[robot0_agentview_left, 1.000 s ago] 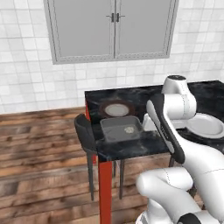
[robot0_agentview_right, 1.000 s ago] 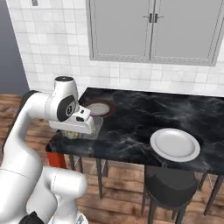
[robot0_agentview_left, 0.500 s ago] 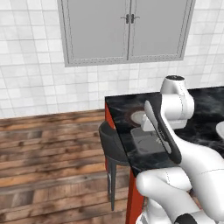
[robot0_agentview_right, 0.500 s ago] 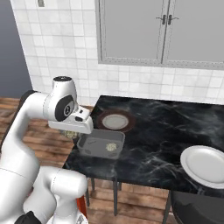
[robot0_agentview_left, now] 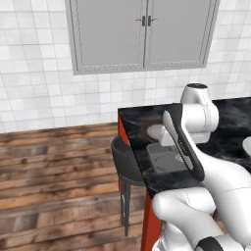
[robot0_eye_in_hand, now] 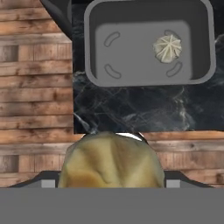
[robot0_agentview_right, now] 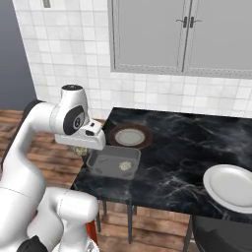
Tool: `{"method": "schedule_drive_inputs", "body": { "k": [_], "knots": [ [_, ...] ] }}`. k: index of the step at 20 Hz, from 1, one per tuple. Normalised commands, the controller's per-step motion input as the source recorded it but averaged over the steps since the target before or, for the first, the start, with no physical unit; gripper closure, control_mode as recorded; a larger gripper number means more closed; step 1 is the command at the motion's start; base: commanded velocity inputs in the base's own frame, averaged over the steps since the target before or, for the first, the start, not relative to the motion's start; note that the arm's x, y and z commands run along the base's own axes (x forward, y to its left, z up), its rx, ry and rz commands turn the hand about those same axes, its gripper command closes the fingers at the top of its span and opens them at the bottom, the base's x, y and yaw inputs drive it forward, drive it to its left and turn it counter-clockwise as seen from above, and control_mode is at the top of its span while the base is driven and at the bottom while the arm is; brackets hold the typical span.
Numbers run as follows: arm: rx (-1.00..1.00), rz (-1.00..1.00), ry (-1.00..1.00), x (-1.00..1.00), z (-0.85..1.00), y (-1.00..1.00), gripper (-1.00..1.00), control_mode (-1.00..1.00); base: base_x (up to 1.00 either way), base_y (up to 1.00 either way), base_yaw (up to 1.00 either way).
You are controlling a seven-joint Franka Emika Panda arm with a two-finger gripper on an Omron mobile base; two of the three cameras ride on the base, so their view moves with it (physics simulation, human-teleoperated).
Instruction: Place two dumplings into each of the tupperware containers and then place the containers in the fridge.
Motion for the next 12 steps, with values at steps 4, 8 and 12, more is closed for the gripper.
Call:
{"method": "schedule_drive_inputs", "body": {
  "k": [4,8,12],
  "knots": [
    [0.00,0.00,0.00,0.00,0.00,0.00,1.00,1.00,0.83,0.00,0.00],
    [0.01,0.00,0.01,0.75,-0.12,-0.01,1.00,-1.00,0.22,0.00,0.00],
    [0.01,0.00,0.00,1.00,-0.39,-0.02,1.00,-1.00,0.00,0.00,0.00]
  ]
}}
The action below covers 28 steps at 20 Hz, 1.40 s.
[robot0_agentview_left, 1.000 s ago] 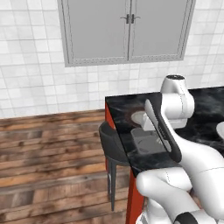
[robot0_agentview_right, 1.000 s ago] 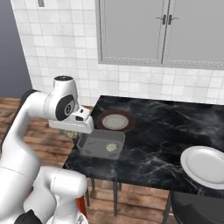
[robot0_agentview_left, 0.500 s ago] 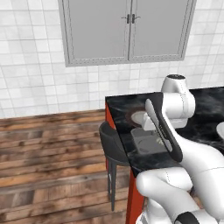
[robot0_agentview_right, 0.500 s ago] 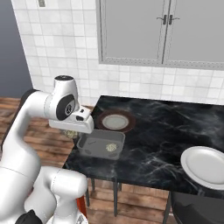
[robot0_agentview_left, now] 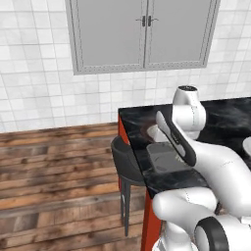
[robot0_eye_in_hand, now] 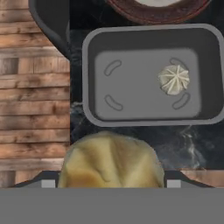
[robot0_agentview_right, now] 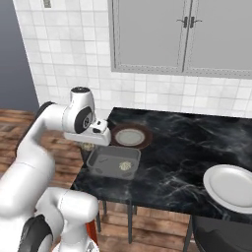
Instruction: Place two dumplings into each of the tupperware containers and then place the containers in the fridge.
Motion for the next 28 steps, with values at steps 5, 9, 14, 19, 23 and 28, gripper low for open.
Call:
{"method": "schedule_drive_inputs", "body": {
  "k": [5,9,14,19,23,28],
  "knots": [
    [0.00,0.00,0.00,0.94,-0.74,-0.06,1.00,-1.00,0.00,0.00,0.00],
    [0.00,0.00,0.00,0.56,-0.91,-0.23,1.00,-1.00,0.00,0.00,0.00],
    [0.00,0.00,0.01,0.27,-0.53,-0.17,1.00,-1.00,0.00,0.00,0.00],
    [0.03,0.00,0.05,0.03,-0.20,-0.10,1.00,-1.00,0.00,0.00,0.00],
    [0.00,0.00,0.06,0.02,-0.22,0.00,1.00,-1.00,0.00,0.00,0.00],
    [0.00,0.00,0.02,0.01,-0.31,0.00,1.00,-1.00,0.00,0.00,0.00]
  ]
}}
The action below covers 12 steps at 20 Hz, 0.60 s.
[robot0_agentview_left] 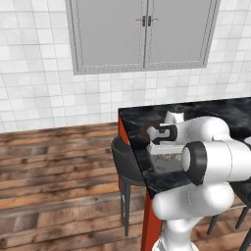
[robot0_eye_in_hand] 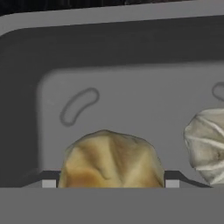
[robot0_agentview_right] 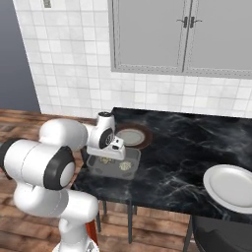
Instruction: Place two dumplings into each of the tupperware containers and then place the containers in the fridge.
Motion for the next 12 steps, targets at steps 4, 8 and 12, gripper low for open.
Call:
{"method": "schedule_drive_inputs", "body": {
  "k": [4,8,12],
  "knots": [
    [0.00,0.00,0.00,0.00,-0.27,0.00,1.00,-1.00,0.00,0.00,0.00],
    [0.00,0.00,0.01,0.02,-0.15,0.00,-1.00,-1.00,0.00,0.00,0.00],
    [0.00,0.00,-0.01,0.12,-0.01,0.00,-1.00,-1.00,0.00,0.00,0.00]
  ]
}}
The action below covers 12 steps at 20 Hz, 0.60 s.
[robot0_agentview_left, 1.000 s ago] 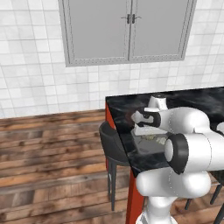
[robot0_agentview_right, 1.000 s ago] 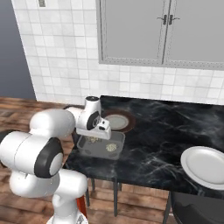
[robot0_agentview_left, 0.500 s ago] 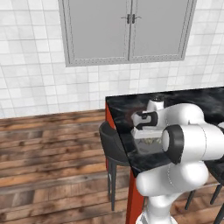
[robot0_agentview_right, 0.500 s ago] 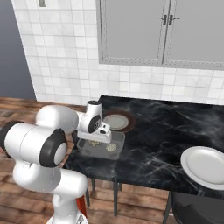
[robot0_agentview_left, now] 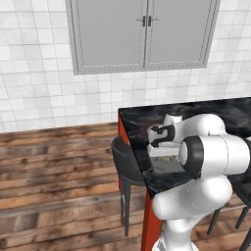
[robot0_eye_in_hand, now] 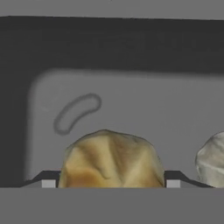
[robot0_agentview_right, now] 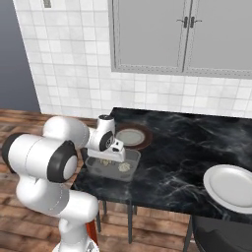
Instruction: Place two dumplings into each of the tupperware containers and then place the containers in the fridge.
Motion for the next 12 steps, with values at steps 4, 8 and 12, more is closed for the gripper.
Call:
{"method": "schedule_drive_inputs", "body": {
  "k": [4,8,12],
  "knots": [
    [0.00,0.00,0.00,0.03,0.05,0.00,-1.00,-1.00,0.00,0.00,0.00],
    [0.00,-0.01,0.00,0.00,0.15,0.00,-1.00,-1.00,0.00,0.00,0.00],
    [0.00,-0.06,0.00,0.00,0.29,-0.08,-1.00,-1.00,0.00,0.00,0.00]
  ]
}}
